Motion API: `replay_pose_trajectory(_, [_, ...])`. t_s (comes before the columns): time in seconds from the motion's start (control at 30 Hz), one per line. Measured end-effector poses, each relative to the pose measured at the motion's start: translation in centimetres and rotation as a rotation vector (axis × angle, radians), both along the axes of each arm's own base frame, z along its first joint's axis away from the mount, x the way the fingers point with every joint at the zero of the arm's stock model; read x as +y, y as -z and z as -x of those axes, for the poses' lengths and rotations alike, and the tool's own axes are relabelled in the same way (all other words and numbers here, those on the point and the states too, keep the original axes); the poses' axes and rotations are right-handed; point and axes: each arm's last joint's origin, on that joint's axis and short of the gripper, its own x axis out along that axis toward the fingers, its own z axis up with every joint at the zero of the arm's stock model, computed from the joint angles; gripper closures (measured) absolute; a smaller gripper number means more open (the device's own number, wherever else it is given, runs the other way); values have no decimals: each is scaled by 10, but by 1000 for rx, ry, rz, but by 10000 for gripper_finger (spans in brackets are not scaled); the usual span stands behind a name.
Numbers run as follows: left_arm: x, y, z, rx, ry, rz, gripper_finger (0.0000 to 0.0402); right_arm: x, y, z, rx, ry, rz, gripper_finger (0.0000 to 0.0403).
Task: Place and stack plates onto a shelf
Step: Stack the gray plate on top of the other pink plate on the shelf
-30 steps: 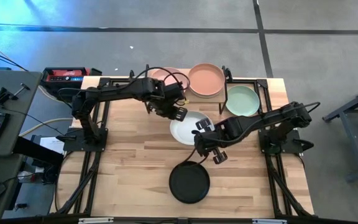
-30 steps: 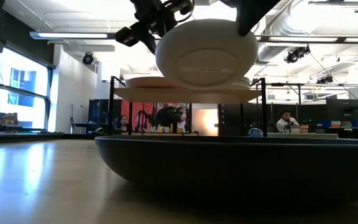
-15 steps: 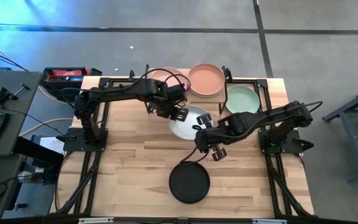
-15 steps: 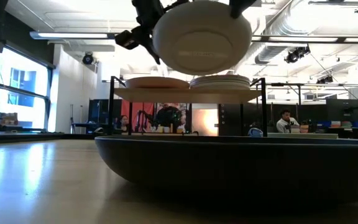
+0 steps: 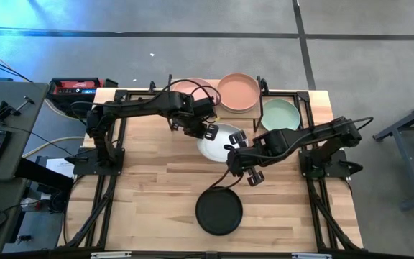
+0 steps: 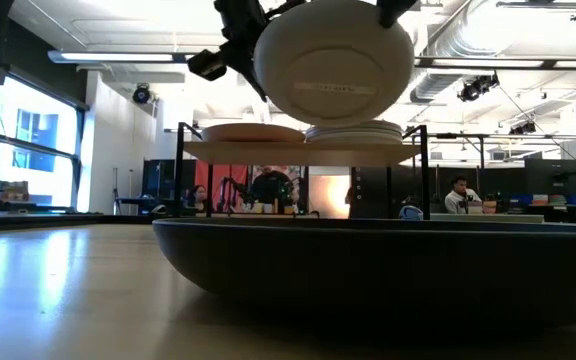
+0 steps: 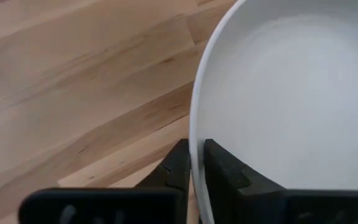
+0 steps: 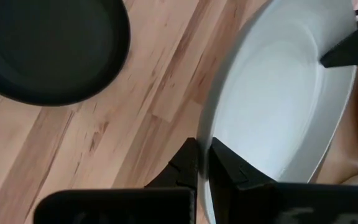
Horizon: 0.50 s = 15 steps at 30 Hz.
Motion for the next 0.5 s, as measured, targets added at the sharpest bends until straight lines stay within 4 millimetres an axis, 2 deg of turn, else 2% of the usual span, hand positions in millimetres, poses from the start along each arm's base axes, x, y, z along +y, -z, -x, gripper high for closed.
replay_pose_trajectory(0.1, [0,-1,0,-7,2,-3,394,1,0,0,2,-1,-8,403])
replay_pose_trajectory(0.37, [0,-1,0,-2,14,-7,396,1,1,0,-1,47,-45,402])
replay_pose_trajectory(0.5, [1,0,1,20,38,-51,398,0,1,3,13,94,-40,379])
